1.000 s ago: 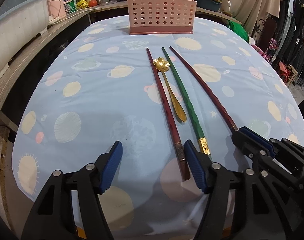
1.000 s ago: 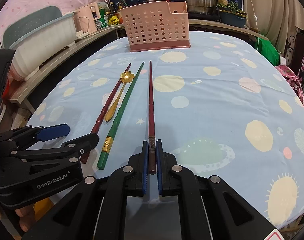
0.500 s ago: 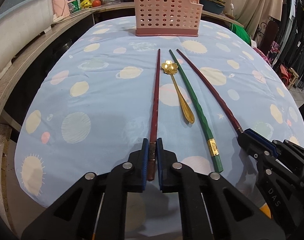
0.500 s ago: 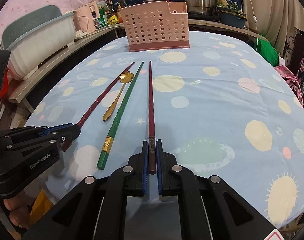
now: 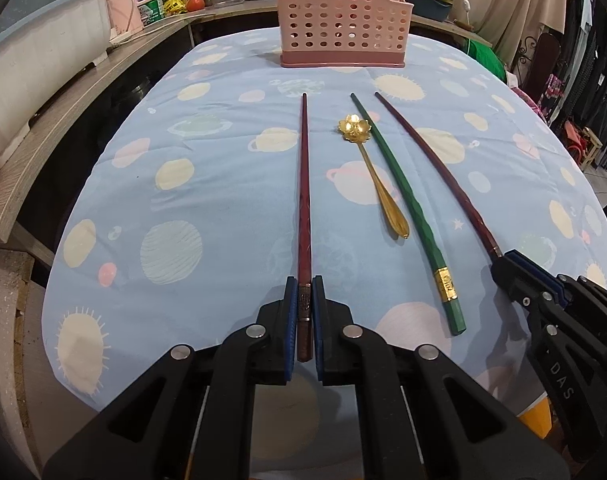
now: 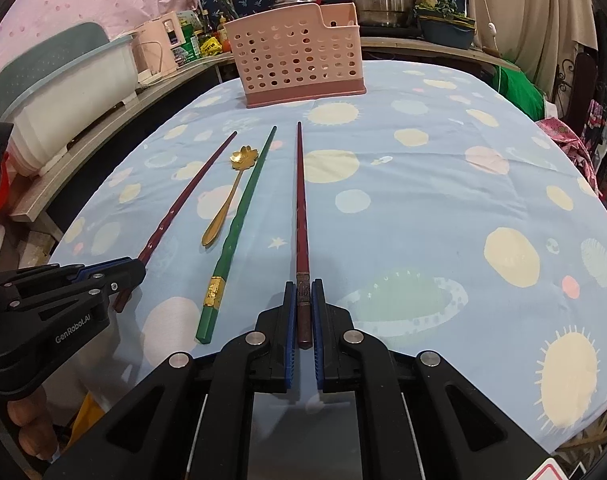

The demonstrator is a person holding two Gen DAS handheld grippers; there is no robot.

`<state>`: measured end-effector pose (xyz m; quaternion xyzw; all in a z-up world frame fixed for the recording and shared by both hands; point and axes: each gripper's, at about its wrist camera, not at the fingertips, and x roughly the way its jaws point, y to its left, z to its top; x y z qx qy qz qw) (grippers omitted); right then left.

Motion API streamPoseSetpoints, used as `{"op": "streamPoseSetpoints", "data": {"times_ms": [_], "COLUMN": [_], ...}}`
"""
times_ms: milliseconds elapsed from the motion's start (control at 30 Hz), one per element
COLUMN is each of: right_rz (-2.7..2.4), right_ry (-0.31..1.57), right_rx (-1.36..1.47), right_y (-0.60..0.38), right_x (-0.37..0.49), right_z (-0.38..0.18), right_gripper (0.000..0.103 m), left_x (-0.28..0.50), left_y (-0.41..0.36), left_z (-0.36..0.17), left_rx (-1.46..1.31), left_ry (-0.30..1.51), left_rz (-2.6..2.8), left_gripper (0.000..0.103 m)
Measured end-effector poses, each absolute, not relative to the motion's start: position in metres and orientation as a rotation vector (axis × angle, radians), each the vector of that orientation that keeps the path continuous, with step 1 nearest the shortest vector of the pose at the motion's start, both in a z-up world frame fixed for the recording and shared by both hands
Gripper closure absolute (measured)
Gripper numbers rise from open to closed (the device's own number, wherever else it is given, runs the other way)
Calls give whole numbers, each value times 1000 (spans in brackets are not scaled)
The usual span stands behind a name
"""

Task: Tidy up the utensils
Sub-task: 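Lift the dark red chopstick with the right gripper while the left gripper lifts its chopstick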

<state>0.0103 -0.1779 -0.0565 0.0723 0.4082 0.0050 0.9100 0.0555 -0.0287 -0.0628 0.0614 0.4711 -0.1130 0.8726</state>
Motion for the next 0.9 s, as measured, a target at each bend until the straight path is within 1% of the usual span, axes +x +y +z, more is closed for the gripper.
{"op": "streamPoseSetpoints", "data": {"times_ms": [600,900], "right_rz": [26,30], "right_ry": [841,802], "right_rx": [203,210], "right_y": [-187,-205], "right_x": [8,9], "right_z": [-55,-33], "right_gripper": [96,96], "left_x": [55,58], "left_y": [-26,-19], "left_z": [-61,-43], "left_rx": [111,68], "left_ry": [1011,980], "left_rz": [-207,-199], "left_gripper": [96,96]}}
